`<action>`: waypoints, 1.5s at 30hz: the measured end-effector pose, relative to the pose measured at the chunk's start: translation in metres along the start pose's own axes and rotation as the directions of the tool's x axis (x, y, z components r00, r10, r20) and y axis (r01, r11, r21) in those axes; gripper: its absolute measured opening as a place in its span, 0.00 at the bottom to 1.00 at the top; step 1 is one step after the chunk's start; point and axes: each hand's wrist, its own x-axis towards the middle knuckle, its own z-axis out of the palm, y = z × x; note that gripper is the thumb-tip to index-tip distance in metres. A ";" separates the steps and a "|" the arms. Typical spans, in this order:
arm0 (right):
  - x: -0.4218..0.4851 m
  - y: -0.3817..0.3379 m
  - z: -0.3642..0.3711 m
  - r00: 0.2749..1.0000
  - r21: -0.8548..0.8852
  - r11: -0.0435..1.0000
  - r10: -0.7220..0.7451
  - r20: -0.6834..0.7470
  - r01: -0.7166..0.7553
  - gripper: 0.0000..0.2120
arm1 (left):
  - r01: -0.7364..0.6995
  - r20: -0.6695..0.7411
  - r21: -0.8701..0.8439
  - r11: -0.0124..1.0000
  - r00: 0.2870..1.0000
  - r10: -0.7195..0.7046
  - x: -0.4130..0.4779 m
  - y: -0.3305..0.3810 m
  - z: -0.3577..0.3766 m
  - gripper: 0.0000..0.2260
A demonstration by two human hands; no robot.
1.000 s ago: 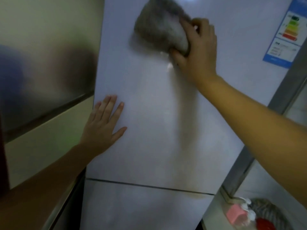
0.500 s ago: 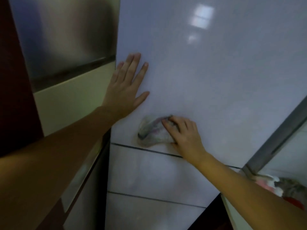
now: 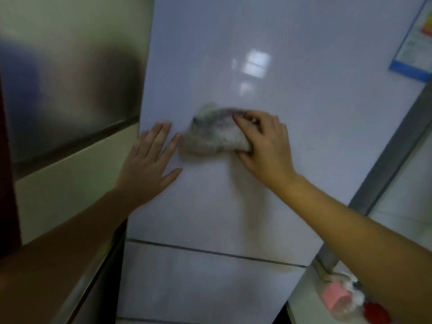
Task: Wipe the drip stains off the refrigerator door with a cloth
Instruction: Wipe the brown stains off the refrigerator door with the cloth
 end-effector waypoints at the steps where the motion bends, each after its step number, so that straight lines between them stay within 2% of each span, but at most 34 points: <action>1: 0.025 0.008 -0.010 1.000 -0.017 1.000 0.006 -0.017 -0.006 0.31 | 0.010 -0.010 -0.006 1.000 1.000 -0.010 0.000 0.000 0.001 0.31; 7: 0.135 0.036 -0.043 0.991 -0.044 0.998 0.035 -0.128 -0.041 0.31 | 0.021 -0.038 -0.026 0.999 0.999 -0.022 -0.001 0.001 0.002 0.31; 13: 0.145 0.019 -0.029 0.977 0.040 0.996 0.090 -0.193 -0.084 0.29 | 0.030 -0.014 -0.046 0.999 0.999 -0.031 -0.001 0.001 0.003 0.31; 18: 0.059 -0.010 0.003 0.991 0.077 0.996 0.054 -0.124 -0.045 0.30 | 0.020 0.012 -0.024 1.000 1.000 -0.020 -0.001 -0.002 0.000 0.30; 20: -0.001 -0.024 0.024 0.997 0.096 0.995 0.036 -0.068 -0.030 0.31 | -0.008 -0.001 -0.011 1.000 1.000 0.008 -0.001 -0.004 0.001 0.29; 24: -0.119 -0.069 0.074 0.999 0.142 0.990 -0.015 0.047 0.008 0.31 | -0.006 0.068 -0.010 1.000 0.998 0.006 -0.004 -0.006 -0.001 0.30; 27: -0.178 -0.103 0.102 0.990 0.200 0.978 -0.078 0.120 0.052 0.29 | 0.003 0.087 0.005 1.000 0.996 -0.003 -0.004 -0.004 -0.003 0.30; 29: -0.204 -0.117 0.112 0.983 0.235 0.971 -0.070 0.168 0.029 0.30 | 0.002 0.101 -0.003 1.000 0.995 -0.002 -0.003 -0.004 -0.004 0.29; 34: -0.227 -0.126 0.109 0.960 0.309 0.947 0.001 0.279 -0.091 0.29 | 0.014 0.123 -0.003 1.000 0.992 -0.014 -0.006 -0.002 -0.006 0.30; 38: -0.212 -0.117 0.082 0.915 0.359 0.885 0.155 0.373 -0.296 0.28 | 0.045 0.169 -0.031 0.998 0.985 -0.039 -0.004 0.003 -0.016 0.30; 41: -0.200 -0.116 0.046 0.836 0.359 0.789 0.328 0.439 -0.498 0.24 | 0.094 0.243 -0.074 0.993 0.967 -0.074 0.000 0.010 -0.032 0.30; 45: -0.198 -0.122 -0.010 0.664 0.349 0.580 0.516 0.542 -0.736 0.15 | 0.240 0.421 -0.118 0.964 0.891 -0.170 -0.004 0.032 -0.065 0.27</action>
